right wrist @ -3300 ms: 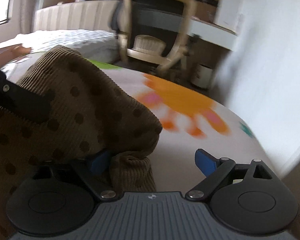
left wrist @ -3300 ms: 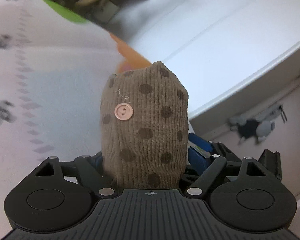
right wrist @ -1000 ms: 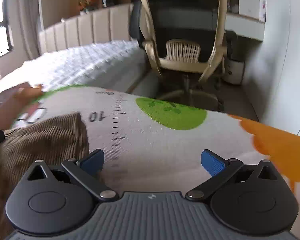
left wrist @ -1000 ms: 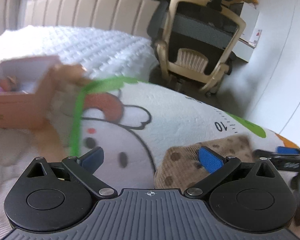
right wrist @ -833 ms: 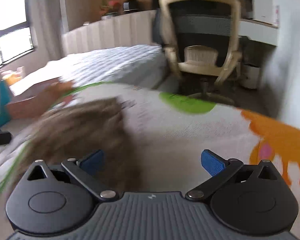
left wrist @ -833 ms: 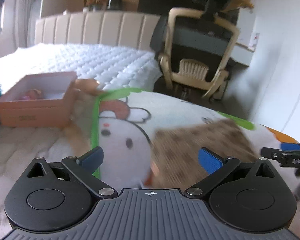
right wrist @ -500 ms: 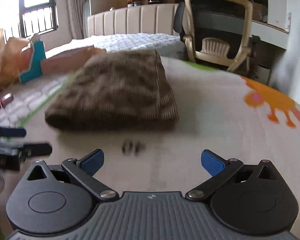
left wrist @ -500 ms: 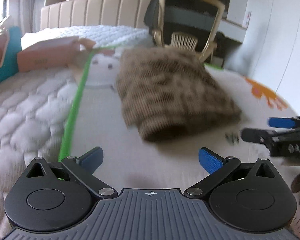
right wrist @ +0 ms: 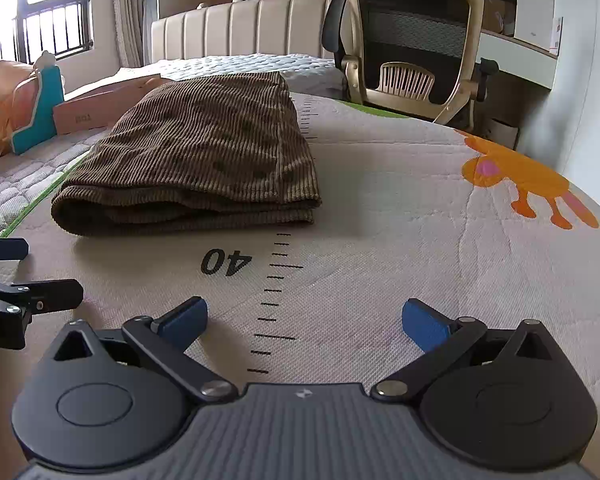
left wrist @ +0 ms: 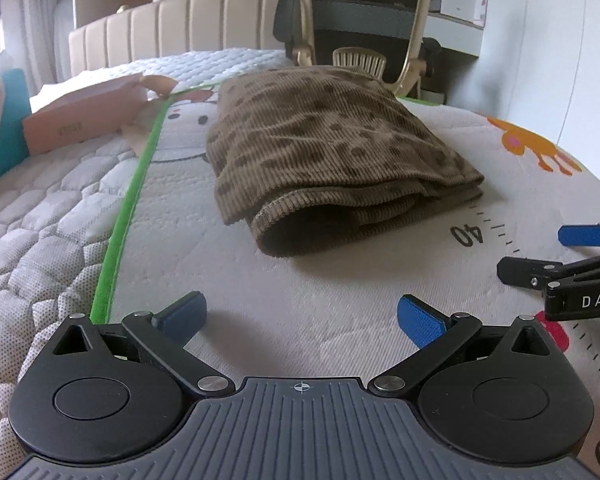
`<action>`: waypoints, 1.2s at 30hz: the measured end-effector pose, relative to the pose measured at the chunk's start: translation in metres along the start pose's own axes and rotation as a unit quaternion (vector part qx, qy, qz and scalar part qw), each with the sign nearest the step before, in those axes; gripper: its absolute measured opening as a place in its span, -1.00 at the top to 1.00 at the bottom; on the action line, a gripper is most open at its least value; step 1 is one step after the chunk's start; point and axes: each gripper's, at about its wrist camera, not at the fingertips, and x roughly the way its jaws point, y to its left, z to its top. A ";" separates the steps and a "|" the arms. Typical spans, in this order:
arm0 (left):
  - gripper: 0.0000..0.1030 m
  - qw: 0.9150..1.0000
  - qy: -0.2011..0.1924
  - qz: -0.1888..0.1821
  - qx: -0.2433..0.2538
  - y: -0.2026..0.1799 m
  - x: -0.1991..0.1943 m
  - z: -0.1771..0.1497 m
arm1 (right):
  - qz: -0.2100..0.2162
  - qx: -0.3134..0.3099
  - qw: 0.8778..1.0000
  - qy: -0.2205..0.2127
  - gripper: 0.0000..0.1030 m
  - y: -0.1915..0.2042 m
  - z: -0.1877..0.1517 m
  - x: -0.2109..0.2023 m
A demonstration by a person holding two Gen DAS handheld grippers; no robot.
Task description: Fold clothes
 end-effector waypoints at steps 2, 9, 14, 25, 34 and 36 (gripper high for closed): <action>-1.00 1.000 0.000 -0.002 -0.001 0.000 0.000 0.000 | 0.000 0.000 1.000 0.000 -1.00 0.000 -0.001 0.000; -1.00 1.000 0.001 -0.001 -0.003 0.000 0.001 0.001 | 0.001 0.001 1.000 0.000 -1.00 0.001 -0.001 0.000; -1.00 1.000 0.001 -0.002 -0.006 0.000 0.001 0.001 | 0.002 0.001 1.000 0.000 -1.00 0.001 0.000 0.000; -1.00 1.000 0.002 0.000 -0.006 0.001 0.001 0.001 | 0.002 0.001 1.000 -0.001 -1.00 0.001 -0.001 0.001; -1.00 1.000 0.002 0.000 -0.006 0.001 0.001 0.001 | 0.002 0.002 1.000 -0.001 -1.00 0.001 -0.001 0.001; -1.00 1.000 0.002 0.001 -0.006 0.001 0.001 0.001 | 0.002 0.002 1.000 -0.001 -1.00 0.001 -0.001 0.001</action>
